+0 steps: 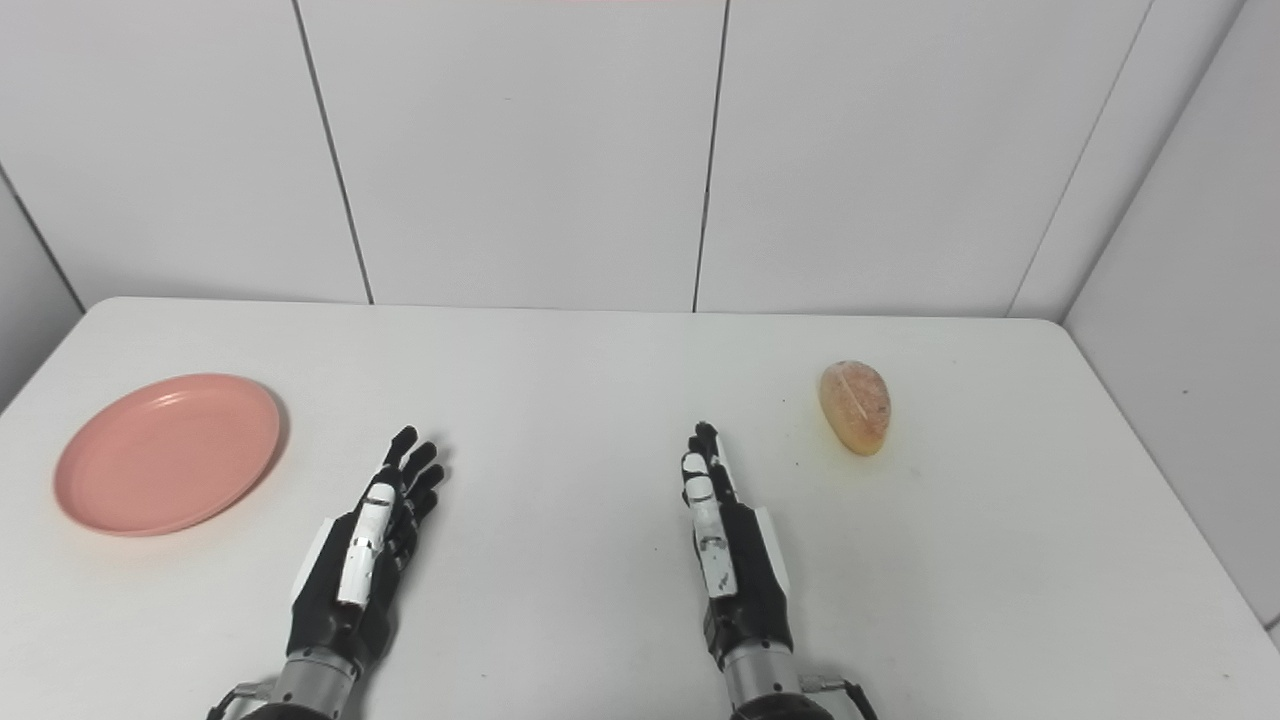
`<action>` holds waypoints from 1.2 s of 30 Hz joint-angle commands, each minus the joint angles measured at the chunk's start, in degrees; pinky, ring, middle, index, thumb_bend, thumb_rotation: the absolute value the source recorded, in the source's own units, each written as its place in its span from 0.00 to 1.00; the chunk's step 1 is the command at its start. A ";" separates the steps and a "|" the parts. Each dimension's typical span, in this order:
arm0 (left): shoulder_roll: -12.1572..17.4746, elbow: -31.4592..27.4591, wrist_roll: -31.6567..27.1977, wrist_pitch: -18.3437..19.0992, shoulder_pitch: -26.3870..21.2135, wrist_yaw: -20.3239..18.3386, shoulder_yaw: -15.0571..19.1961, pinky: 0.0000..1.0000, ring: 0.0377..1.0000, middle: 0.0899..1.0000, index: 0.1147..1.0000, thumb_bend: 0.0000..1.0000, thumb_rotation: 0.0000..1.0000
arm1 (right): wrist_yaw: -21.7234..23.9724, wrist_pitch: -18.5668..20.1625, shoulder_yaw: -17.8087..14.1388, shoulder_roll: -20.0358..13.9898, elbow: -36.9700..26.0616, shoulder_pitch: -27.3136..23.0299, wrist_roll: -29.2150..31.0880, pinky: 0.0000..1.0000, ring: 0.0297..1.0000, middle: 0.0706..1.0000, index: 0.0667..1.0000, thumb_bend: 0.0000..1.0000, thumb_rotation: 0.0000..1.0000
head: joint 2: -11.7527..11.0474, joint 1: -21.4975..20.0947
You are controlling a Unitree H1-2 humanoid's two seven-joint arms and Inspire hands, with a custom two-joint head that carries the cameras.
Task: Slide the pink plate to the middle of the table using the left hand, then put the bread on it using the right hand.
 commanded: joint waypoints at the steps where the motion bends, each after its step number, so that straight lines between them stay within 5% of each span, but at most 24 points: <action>1: -0.44 -2.03 0.20 -0.85 -1.05 -0.37 -0.42 1.00 0.96 0.96 0.95 0.41 1.00 | 0.81 -2.57 0.01 -0.15 -1.94 -0.78 0.50 1.00 1.00 1.00 0.99 0.34 1.00 | 0.07 0.41; 36: -1.48 -2.58 0.88 -0.36 -0.80 0.21 -0.74 0.99 0.95 0.96 0.95 0.40 1.00 | 1.83 -2.95 0.19 -1.71 -2.36 -0.43 1.35 1.00 1.00 1.00 1.00 0.37 1.00 | -0.26 2.90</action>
